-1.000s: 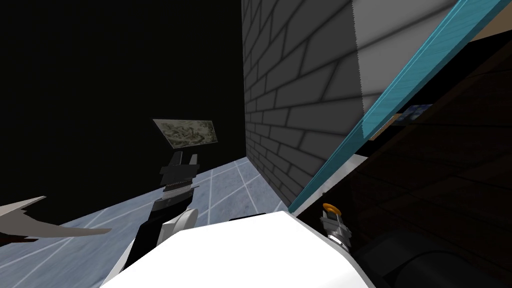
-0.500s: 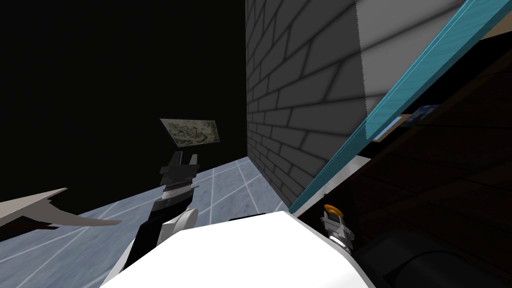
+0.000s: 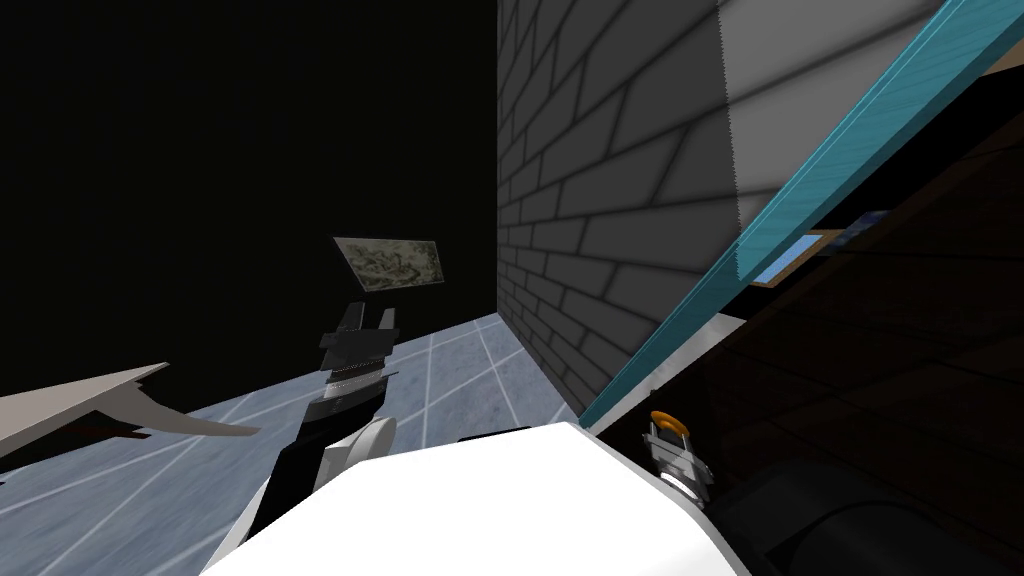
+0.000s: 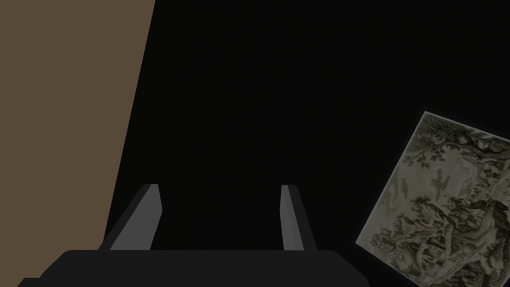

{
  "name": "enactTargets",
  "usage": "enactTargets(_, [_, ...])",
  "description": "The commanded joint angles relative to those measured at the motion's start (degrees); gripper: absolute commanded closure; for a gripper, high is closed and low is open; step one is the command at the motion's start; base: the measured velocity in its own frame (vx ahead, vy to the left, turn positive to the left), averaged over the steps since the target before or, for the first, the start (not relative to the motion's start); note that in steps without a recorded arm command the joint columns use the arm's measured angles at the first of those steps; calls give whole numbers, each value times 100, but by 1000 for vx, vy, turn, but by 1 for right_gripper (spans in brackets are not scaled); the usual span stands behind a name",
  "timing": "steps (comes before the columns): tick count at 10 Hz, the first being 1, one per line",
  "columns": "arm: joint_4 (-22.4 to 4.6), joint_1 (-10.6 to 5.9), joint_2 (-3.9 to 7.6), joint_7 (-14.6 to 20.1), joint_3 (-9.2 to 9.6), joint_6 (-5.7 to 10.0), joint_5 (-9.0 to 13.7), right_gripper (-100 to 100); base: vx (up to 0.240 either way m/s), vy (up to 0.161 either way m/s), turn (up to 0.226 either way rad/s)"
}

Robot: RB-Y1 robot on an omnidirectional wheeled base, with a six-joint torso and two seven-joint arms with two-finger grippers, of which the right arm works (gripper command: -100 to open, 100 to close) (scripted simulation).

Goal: Pull the door open

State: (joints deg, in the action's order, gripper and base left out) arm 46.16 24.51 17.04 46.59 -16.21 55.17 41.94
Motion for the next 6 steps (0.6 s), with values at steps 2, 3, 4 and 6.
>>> enactTargets(2, [-33, 39, -37, 331, 8, -18, 30, 100, -20, 1, 37])
enactTargets(3, [-41, 45, -35, 547, 4, -11, 50, 100, -21, 2, 56])
enactTargets(4, [-41, 45, -35, 563, 4, -11, 50, 100, -19, 8, 22])
enactTargets(6, [-57, 57, -30, 933, -4, 2, 91, 100, -27, 10, 59])
